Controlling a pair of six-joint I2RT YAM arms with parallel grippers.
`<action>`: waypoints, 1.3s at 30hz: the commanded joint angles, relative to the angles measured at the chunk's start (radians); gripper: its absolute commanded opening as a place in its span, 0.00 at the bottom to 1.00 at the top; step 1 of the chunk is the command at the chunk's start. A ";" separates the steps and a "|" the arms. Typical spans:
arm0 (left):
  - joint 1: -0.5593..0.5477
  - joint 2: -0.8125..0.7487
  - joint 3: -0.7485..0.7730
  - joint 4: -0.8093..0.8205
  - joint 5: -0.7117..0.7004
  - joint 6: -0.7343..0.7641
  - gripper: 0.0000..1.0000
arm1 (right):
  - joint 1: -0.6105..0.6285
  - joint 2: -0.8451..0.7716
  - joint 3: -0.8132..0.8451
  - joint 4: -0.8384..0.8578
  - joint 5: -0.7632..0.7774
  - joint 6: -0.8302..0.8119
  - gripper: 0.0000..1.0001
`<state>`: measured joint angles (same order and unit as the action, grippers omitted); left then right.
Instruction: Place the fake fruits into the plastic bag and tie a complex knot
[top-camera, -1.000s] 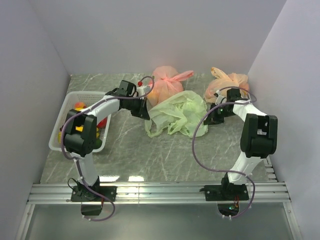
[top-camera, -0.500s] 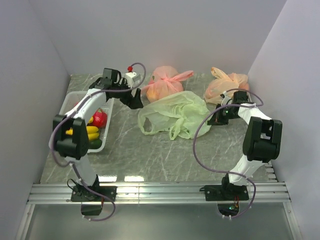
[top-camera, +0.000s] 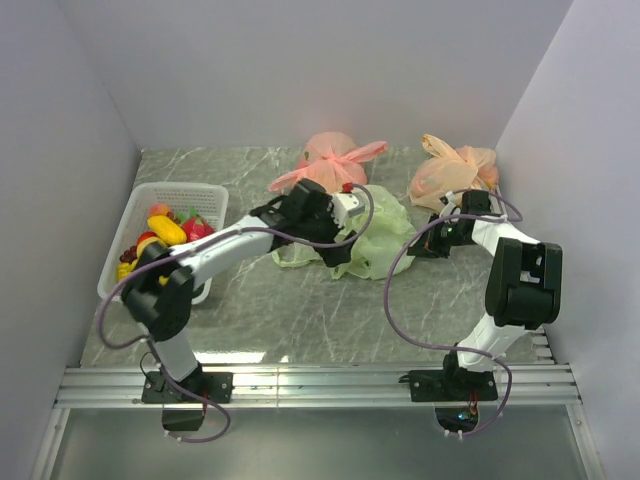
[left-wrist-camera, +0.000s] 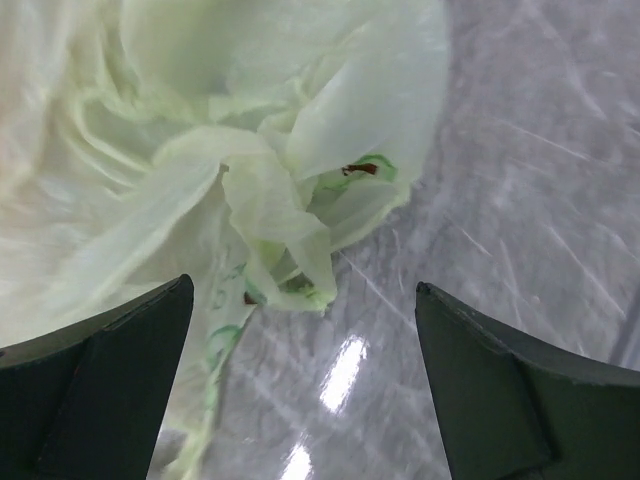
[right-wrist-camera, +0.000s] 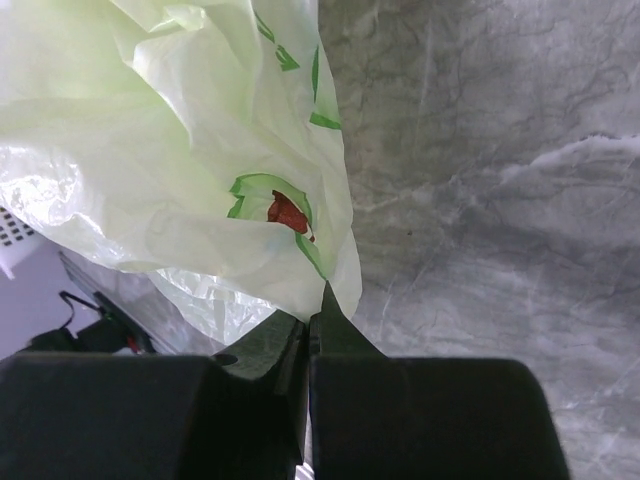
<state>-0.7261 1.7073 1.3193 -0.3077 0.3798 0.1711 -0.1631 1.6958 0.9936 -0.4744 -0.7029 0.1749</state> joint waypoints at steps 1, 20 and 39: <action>-0.029 0.077 0.050 0.096 -0.169 -0.206 0.98 | 0.007 -0.053 -0.022 0.057 -0.032 0.060 0.00; 0.421 0.260 0.228 -0.572 0.941 0.173 0.00 | -0.029 -0.070 -0.036 0.187 0.260 0.069 0.00; 0.177 -0.040 0.040 -0.108 0.496 0.031 0.99 | -0.010 -0.298 0.218 -0.185 0.115 -0.196 0.78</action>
<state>-0.5529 1.7958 1.3308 -0.5991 1.0073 0.2768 -0.1833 1.4258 1.1561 -0.5873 -0.5457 0.0498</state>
